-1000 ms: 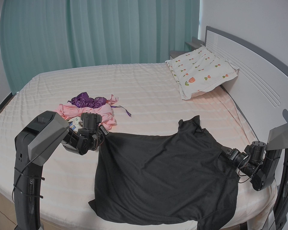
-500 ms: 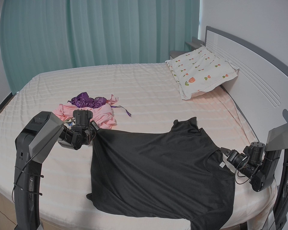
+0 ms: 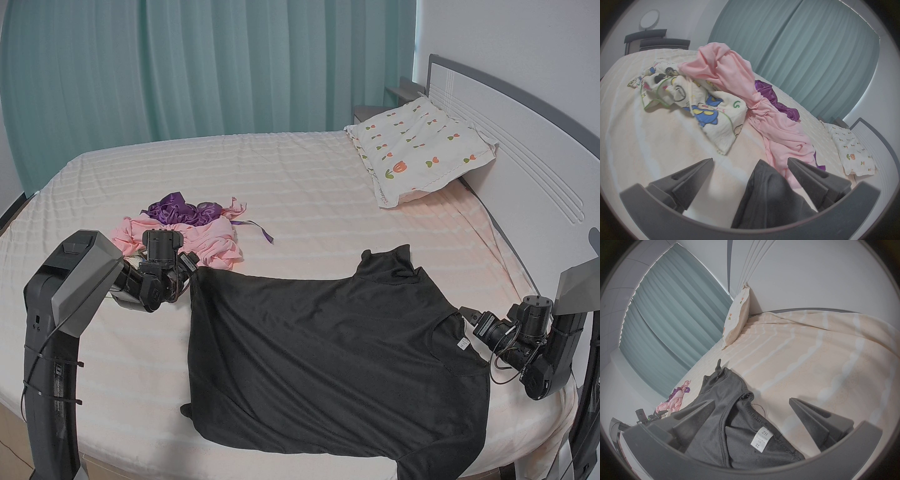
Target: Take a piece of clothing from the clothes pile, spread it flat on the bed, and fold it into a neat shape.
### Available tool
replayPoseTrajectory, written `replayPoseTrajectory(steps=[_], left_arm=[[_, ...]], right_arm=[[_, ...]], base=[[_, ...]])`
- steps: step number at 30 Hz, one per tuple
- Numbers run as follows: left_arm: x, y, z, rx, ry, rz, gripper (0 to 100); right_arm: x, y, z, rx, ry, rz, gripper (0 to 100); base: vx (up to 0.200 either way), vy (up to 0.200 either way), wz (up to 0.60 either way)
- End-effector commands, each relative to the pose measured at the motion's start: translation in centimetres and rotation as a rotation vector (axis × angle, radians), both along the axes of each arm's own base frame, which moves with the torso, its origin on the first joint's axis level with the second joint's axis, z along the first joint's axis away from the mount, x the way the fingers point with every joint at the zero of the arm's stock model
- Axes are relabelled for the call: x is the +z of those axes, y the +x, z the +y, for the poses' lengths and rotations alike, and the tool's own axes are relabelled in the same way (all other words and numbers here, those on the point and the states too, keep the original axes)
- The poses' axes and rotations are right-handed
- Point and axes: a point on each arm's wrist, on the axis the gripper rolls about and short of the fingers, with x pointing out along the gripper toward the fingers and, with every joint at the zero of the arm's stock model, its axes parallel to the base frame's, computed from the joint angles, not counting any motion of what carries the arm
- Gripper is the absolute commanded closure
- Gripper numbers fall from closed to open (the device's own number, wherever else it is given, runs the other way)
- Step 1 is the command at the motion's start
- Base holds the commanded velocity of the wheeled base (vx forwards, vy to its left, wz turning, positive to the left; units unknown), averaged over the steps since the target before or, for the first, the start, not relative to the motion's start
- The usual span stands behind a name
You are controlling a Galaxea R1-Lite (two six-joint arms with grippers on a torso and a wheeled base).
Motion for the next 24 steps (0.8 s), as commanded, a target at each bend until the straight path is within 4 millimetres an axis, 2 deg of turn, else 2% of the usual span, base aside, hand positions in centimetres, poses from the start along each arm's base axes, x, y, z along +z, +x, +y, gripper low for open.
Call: replayPoseTrajectory(steps=[1,3,7,8,9,10,11,15,17,20,22,24], left_arm=[[3.5,-3.5,-1.2,-0.029,-0.057,-0.005,0],[3.7,-4.9,-1.6,-0.048,-0.061,0.017,0],[3.4,-8.8,-3.3,-0.113,-0.063,0.084,0],[3.3,-9.5,-3.6,-0.122,-0.064,0.092,0],[3.1,-11.2,-4.3,-0.147,-0.073,0.097,0],[3.1,-11.7,-4.5,-0.155,-0.075,0.097,0],[3.2,-13.3,-4.8,-0.181,-0.089,0.084,0],[2.7,-17.4,-4.2,-0.231,-0.116,0.071,0],[1.5,-19.2,-3.8,-0.244,-0.118,0.103,0],[0.5,-21.2,-3.8,-0.249,-0.134,0.122,0],[0.5,-21.9,-3.8,-0.250,-0.157,0.110,0],[0.5,-22.5,-3.6,-0.252,-0.151,0.111,0]], right_arm=[[0.7,0.1,0.4,0.010,-0.002,-0.032,0],[1.1,0.0,0.4,0.010,-0.002,-0.044,0],[1.6,0.2,1.5,0.038,-0.008,-0.069,0],[1.7,0.2,1.6,0.040,-0.009,-0.074,0],[2.1,0.2,2.0,0.055,-0.016,-0.089,0],[2.2,0.1,2.2,0.061,-0.016,-0.087,0],[2.1,-0.4,2.6,0.070,-0.022,-0.074,0],[1.7,-2.1,2.4,0.005,-0.034,-0.016,0],[1.9,-3.3,2.0,-0.012,-0.015,0.012,0],[2.1,-5.0,1.7,-0.030,0.056,0.052,0],[2.1,-5.5,1.8,-0.030,0.079,0.063,0],[2.0,-6.0,1.9,-0.023,0.081,0.082,0]], base=[[0.000,0.000,0.00],[0.000,0.000,0.00],[0.000,0.000,0.00],[-0.200,0.000,0.00],[-0.200,0.000,0.00],[-0.200,0.000,0.00],[-0.200,0.000,0.00],[-0.200,0.000,0.00],[-0.200,0.000,0.00],[-0.200,0.000,0.00],[-0.200,0.000,0.00],[0.000,0.000,0.00]])
